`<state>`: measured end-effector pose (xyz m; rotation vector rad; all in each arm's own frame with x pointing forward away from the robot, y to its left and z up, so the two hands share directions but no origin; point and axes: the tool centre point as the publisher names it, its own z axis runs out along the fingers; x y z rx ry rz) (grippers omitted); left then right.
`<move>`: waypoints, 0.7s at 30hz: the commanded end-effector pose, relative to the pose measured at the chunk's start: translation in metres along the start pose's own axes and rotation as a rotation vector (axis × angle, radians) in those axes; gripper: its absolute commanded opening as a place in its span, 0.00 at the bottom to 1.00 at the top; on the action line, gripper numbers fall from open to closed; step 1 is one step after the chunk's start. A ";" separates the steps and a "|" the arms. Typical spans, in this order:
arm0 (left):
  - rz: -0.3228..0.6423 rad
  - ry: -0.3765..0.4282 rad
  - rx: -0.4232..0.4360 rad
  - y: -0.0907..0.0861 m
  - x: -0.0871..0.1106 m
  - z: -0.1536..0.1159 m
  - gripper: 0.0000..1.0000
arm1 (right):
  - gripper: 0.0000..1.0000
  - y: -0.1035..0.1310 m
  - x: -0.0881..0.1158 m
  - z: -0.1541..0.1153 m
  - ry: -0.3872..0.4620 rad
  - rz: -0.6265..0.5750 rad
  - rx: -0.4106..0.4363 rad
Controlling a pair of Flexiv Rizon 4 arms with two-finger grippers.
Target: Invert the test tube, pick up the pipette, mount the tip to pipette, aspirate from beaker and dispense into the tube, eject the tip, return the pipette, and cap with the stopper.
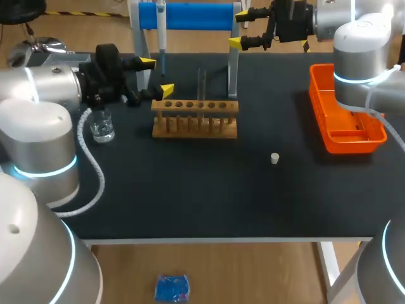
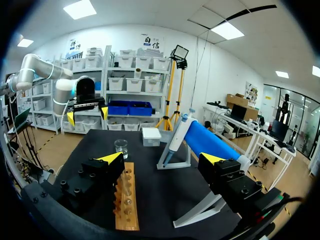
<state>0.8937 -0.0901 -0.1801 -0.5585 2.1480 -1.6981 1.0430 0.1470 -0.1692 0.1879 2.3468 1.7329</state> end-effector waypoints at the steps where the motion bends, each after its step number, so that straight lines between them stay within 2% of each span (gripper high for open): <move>1: -0.001 -0.046 0.012 0.005 -0.008 0.012 1.00 | 1.00 0.000 0.000 -0.001 0.003 0.001 0.003; 10: 0.002 -0.022 -0.012 0.003 -0.023 0.022 1.00 | 1.00 0.000 0.000 -0.001 0.003 0.001 0.003; 21: -0.032 -0.042 -0.030 0.015 -0.028 0.028 1.00 | 1.00 0.000 0.000 -0.001 0.003 0.001 0.003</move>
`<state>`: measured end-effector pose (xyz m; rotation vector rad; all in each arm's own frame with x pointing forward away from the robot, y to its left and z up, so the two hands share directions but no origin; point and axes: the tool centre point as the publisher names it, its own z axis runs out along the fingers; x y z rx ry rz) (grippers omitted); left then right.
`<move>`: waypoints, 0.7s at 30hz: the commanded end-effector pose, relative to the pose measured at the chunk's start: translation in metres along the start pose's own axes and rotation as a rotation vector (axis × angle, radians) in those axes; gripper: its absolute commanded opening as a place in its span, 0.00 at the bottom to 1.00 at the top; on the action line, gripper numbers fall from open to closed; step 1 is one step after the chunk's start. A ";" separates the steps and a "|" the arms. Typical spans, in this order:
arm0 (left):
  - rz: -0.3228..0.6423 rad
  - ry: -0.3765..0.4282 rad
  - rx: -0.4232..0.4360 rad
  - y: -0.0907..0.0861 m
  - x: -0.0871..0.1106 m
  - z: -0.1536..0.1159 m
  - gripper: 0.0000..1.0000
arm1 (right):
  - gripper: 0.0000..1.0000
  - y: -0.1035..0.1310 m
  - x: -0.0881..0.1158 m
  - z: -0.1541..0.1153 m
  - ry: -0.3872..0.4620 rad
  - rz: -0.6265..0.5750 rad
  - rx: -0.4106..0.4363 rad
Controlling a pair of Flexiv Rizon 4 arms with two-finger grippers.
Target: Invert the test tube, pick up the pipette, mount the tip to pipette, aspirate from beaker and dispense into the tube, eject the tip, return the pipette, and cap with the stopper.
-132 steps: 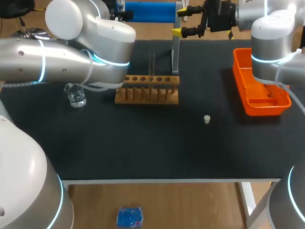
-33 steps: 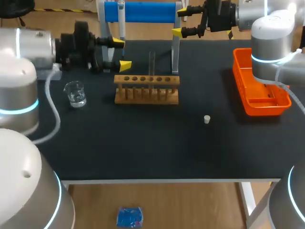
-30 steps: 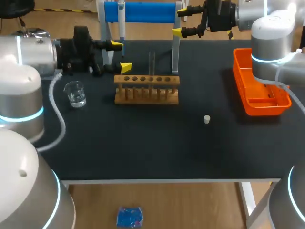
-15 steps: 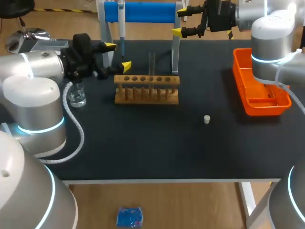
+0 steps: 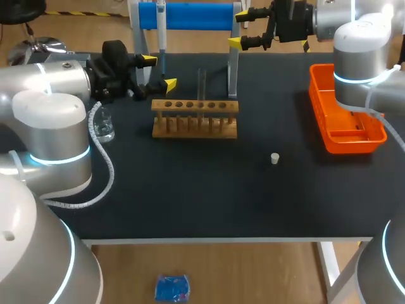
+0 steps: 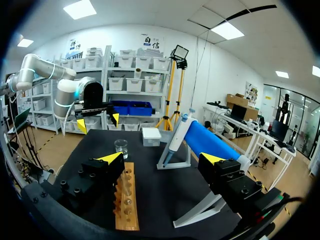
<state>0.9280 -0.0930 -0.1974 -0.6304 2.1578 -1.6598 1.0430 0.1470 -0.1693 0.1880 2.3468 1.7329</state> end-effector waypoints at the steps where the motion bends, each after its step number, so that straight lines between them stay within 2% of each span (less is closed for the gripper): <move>1: 0.000 -0.008 0.002 0.002 -0.001 0.005 1.00 | 1.00 0.000 0.000 -0.001 0.003 0.001 0.003; 21: -0.017 -0.026 -0.015 0.002 -0.001 0.005 1.00 | 1.00 0.000 0.000 -0.001 0.003 0.001 0.003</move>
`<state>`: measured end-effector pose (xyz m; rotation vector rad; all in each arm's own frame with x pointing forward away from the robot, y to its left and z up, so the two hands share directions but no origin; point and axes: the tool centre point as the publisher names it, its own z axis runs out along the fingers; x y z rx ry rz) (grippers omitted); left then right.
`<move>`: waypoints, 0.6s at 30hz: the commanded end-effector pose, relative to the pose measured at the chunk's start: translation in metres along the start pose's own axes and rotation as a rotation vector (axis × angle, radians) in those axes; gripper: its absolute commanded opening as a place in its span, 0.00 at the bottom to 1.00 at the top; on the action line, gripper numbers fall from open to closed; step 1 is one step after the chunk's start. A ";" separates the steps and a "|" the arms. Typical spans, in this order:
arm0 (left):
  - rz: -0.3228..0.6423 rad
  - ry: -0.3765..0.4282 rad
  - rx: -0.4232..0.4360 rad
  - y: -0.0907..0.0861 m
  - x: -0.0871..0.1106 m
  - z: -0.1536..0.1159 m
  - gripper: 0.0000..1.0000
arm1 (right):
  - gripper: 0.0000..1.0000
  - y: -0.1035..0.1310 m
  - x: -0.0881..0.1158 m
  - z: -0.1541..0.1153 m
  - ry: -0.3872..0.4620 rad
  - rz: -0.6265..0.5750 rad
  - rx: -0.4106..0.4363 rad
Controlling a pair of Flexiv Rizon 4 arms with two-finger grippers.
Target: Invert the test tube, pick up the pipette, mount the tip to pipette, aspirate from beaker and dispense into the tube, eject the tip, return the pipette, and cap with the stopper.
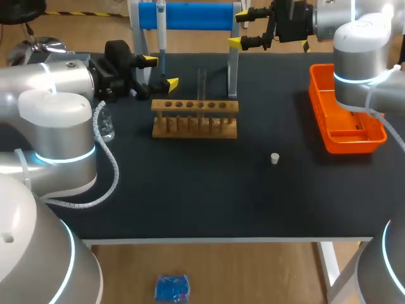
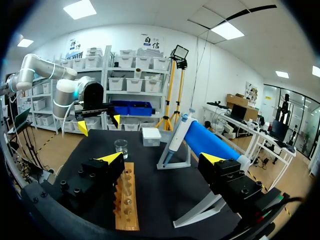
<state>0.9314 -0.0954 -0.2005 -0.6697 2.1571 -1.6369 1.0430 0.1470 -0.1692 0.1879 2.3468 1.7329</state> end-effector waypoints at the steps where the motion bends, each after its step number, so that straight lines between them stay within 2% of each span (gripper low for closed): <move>1: -0.001 -0.003 0.000 0.000 0.001 0.001 1.00 | 1.00 0.000 0.000 -0.001 0.003 0.001 0.003; 10: -0.001 -0.003 0.000 0.000 0.001 0.001 1.00 | 1.00 0.000 0.000 -0.001 0.003 0.001 0.003; 14: -0.001 -0.003 0.000 0.000 0.001 0.001 1.00 | 1.00 -0.007 0.005 -0.023 -0.007 -0.036 0.026; 18: -0.001 -0.003 0.000 0.000 0.001 0.001 1.00 | 1.00 -0.012 0.012 -0.056 -0.003 -0.044 0.039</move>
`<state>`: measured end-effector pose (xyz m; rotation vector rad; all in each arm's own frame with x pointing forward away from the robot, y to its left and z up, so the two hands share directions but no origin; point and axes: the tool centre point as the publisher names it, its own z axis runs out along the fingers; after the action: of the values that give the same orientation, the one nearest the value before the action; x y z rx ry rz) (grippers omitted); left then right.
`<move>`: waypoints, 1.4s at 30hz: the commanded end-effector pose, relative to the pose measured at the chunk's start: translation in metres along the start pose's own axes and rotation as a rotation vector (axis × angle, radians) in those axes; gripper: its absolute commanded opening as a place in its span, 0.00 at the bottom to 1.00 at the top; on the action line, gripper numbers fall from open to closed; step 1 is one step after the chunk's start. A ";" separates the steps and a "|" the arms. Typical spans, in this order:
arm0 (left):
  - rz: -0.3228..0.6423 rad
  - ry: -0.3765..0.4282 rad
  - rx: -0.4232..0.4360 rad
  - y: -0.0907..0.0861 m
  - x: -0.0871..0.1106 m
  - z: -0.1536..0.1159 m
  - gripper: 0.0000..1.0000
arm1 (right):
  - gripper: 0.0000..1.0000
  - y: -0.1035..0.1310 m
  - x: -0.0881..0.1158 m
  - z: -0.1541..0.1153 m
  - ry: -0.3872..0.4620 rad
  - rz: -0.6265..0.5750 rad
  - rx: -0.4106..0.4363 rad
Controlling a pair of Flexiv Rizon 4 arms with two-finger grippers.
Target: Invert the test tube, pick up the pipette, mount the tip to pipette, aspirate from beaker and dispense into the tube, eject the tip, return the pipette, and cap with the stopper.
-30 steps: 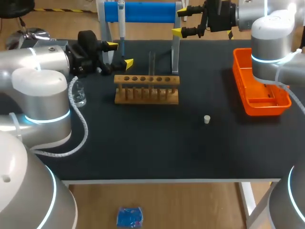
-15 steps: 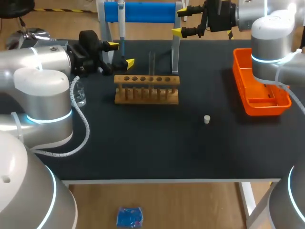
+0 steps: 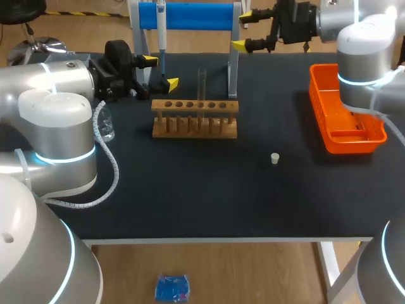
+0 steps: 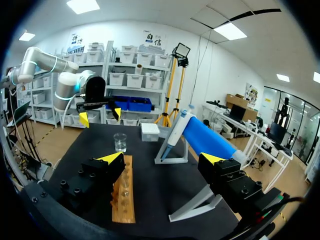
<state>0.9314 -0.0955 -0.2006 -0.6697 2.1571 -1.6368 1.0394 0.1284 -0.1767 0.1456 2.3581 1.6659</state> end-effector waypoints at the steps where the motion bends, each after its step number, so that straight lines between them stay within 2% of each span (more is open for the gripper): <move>1: -0.001 -0.003 0.001 0.000 0.001 0.001 1.00 | 1.00 -0.001 0.015 -0.050 0.003 -0.003 0.013; 11: -0.001 -0.003 0.001 0.000 0.001 0.001 1.00 | 1.00 -0.027 0.063 -0.146 0.034 -0.019 0.103; 14: -0.001 -0.003 0.001 0.000 0.001 0.001 1.00 | 1.00 -0.038 0.084 -0.173 0.030 0.000 0.113; 18: -0.001 -0.003 0.001 0.000 0.001 0.001 1.00 | 1.00 -0.055 0.105 -0.199 0.015 0.028 0.118; 22: -0.001 -0.003 0.001 0.000 0.001 0.001 1.00 | 1.00 -0.072 0.122 -0.213 -0.003 0.045 0.137; 30: -0.001 -0.003 0.001 0.000 0.001 0.001 1.00 | 1.00 -0.106 0.158 -0.219 -0.012 0.084 0.178; 36: -0.001 -0.003 0.001 0.000 0.001 0.001 1.00 | 1.00 -0.137 0.178 -0.206 -0.020 0.093 0.229; 42: -0.001 -0.003 0.001 0.000 0.001 0.001 1.00 | 1.00 -0.165 0.195 -0.186 -0.030 0.095 0.244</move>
<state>0.9315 -0.0955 -0.2006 -0.6699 2.1572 -1.6366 0.8165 -0.0633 -0.2862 0.3153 2.5930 1.4038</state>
